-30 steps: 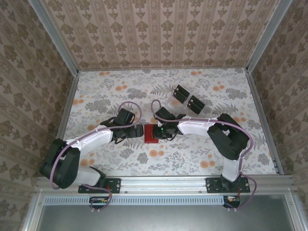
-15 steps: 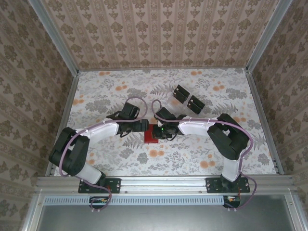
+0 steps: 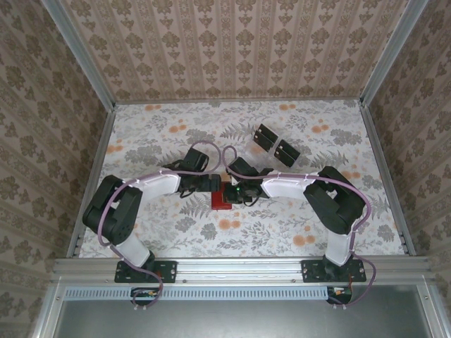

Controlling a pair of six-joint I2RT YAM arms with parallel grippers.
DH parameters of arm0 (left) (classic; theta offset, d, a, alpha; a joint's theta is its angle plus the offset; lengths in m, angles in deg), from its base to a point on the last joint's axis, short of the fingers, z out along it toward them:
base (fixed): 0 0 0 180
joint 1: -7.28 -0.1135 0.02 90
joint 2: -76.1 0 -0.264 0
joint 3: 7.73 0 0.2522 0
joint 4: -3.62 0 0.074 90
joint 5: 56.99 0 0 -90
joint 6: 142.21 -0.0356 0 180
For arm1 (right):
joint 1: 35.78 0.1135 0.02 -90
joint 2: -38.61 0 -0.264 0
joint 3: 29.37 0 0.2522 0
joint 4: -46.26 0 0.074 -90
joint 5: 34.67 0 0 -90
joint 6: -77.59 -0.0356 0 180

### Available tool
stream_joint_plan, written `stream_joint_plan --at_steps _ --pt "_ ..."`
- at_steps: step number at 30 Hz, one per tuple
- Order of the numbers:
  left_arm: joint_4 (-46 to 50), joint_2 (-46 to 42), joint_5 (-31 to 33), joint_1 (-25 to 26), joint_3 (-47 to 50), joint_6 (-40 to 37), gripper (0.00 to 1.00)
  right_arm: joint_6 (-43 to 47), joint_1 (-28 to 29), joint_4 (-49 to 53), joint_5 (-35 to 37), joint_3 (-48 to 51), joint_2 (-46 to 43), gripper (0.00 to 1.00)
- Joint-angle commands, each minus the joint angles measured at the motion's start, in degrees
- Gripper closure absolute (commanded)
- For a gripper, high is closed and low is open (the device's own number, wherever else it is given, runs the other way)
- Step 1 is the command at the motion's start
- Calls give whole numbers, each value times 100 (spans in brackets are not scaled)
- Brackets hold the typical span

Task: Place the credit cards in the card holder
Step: Close the card holder at the center of the table.

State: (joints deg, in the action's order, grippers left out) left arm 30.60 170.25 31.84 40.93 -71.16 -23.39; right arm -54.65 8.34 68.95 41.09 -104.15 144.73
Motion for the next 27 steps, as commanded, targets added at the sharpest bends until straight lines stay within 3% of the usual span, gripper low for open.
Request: stream_joint_plan --at_steps 1,11,15,20,27 --pt "64 142 7 -60 -187 -157 0 -39 -31 109 16 134 -60 100" --pt "130 292 274 -60 2 33 0 -4 -130 379 49 56 -505 99" --pt "20 311 261 -60 137 123 0 8 -193 670 244 24 -1056 91" --pt "-84 320 236 -60 220 192 0 -49 -228 1445 1000 -84 -1436 67" --pt "-223 326 196 -34 338 255 0 172 -195 2482 1786 -608 -1166 68"
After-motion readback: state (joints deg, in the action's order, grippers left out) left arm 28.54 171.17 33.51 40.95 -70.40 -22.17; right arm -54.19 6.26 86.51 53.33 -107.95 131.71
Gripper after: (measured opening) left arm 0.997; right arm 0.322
